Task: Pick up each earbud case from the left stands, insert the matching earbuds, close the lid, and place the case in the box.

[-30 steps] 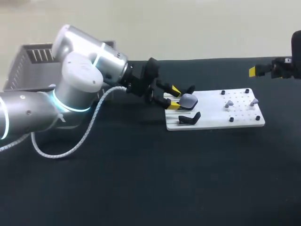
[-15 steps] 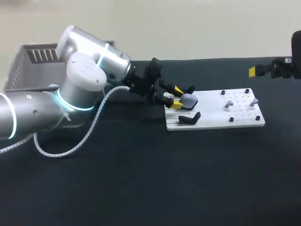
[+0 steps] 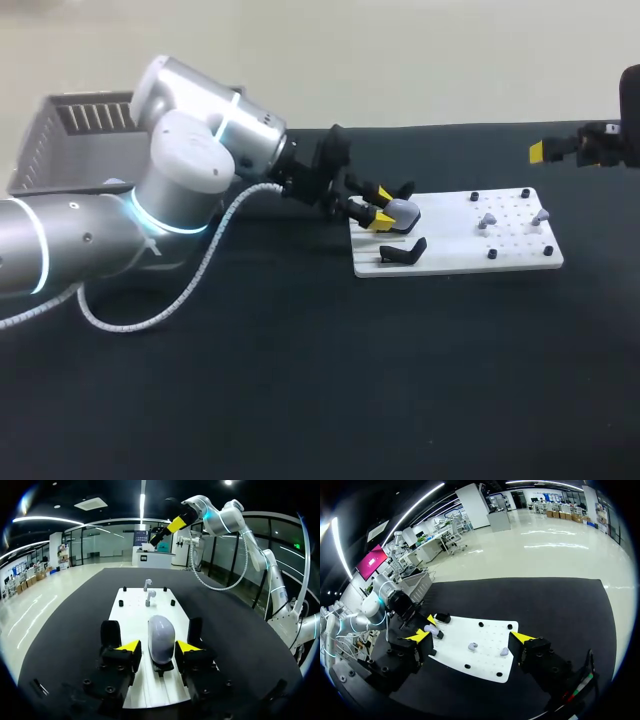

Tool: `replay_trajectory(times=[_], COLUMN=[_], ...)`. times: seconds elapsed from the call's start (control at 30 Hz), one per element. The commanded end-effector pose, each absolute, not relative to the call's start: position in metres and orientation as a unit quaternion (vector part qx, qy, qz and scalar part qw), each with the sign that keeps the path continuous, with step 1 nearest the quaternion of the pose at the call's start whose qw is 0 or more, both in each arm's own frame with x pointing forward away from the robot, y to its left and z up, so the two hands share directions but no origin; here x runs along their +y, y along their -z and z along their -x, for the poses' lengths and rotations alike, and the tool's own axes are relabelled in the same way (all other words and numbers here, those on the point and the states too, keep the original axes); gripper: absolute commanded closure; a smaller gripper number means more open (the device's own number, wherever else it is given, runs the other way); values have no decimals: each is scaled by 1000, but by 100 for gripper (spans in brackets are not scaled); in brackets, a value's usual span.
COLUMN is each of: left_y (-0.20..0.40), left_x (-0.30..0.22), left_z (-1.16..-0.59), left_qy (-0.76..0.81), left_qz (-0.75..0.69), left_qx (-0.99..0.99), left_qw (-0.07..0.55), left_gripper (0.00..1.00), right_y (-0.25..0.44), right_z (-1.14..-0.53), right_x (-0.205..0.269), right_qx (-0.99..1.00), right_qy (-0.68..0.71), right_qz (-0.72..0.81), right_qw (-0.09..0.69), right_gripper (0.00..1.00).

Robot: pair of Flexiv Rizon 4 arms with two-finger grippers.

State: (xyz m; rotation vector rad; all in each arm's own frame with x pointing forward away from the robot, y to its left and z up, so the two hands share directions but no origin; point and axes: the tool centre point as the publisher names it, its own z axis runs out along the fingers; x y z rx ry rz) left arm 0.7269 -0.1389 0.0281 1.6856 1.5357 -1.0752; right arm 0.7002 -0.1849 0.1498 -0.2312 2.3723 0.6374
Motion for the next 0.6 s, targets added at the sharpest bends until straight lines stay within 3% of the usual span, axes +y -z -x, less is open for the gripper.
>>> replay_trajectory(times=[0.03, 0.43, 0.5, 0.6], left_y=[-25, -24, -25, -27], left_x=[-142, -145, -145, -146], left_z=[-731, -730, -730, -729], left_qy=[409, 412, 412, 411], left_qz=[-638, -640, -641, -642], left_qx=[578, 573, 573, 572], left_qw=[302, 302, 302, 304], left_gripper=[52, 57, 71, 100], right_y=[-150, -150, -150, -150], right_z=[-700, -700, -700, -700], right_x=[-185, -185, -185, -185], right_qx=[908, 908, 908, 908], right_qy=[-243, -243, -243, -243], right_qz=[88, 88, 88, 88], right_qw=[331, 331, 331, 331], right_gripper=[0, 0, 0, 0])
